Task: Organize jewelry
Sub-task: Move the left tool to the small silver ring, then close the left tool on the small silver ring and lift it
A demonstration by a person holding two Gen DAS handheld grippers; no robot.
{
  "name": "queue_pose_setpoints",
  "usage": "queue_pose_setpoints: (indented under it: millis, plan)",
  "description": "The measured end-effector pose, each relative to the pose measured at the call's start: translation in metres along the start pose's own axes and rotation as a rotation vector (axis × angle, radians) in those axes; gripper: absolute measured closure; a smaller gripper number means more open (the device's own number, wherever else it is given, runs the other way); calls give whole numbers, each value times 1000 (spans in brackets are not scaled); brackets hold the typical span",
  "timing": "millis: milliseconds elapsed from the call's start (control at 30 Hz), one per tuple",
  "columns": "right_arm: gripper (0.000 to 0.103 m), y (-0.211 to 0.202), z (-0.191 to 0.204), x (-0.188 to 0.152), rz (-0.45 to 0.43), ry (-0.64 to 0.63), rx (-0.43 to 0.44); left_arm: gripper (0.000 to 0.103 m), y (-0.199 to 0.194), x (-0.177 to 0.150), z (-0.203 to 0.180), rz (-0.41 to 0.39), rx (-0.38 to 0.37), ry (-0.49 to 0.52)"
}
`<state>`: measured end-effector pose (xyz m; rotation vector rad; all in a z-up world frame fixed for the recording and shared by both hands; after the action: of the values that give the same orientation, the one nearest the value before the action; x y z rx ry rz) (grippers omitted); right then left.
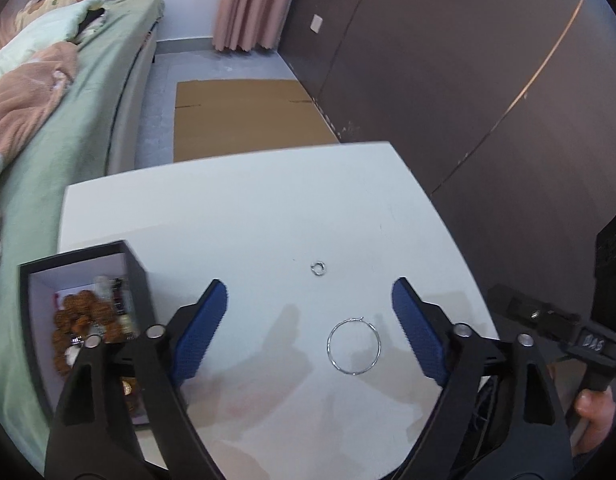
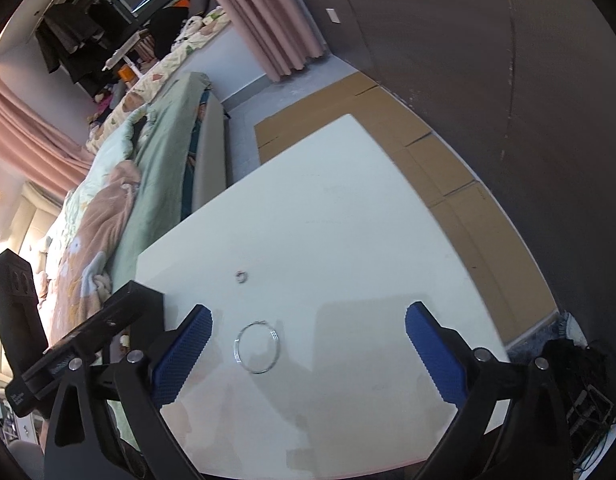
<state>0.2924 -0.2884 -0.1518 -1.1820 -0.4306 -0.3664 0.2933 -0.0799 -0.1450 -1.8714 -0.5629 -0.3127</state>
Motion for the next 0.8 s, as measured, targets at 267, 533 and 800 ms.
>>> queue_pose_setpoints:
  millis: [267, 533, 800]
  plan:
    - [8, 6, -28, 3, 9, 31, -8, 45, 42, -9, -19, 23, 65, 108]
    - [8, 16, -46, 5, 25, 41, -29, 67, 72, -15, -21, 50, 97, 150]
    - [8, 19, -46, 7, 23, 33, -35, 74, 83, -11, -22, 20, 135, 172]
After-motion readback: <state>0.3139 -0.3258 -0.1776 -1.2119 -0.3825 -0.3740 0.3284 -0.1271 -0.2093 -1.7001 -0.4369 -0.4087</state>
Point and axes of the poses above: each gripper's, at about its wrist camera, not at the fingertips, and y roughly the way its jaws point, z to its left, x to its top, the point moved 6 cm from there along y, roughly the way its jaws point, and after that the axes turned 9 degrees about -y, right-handed, at the moved point
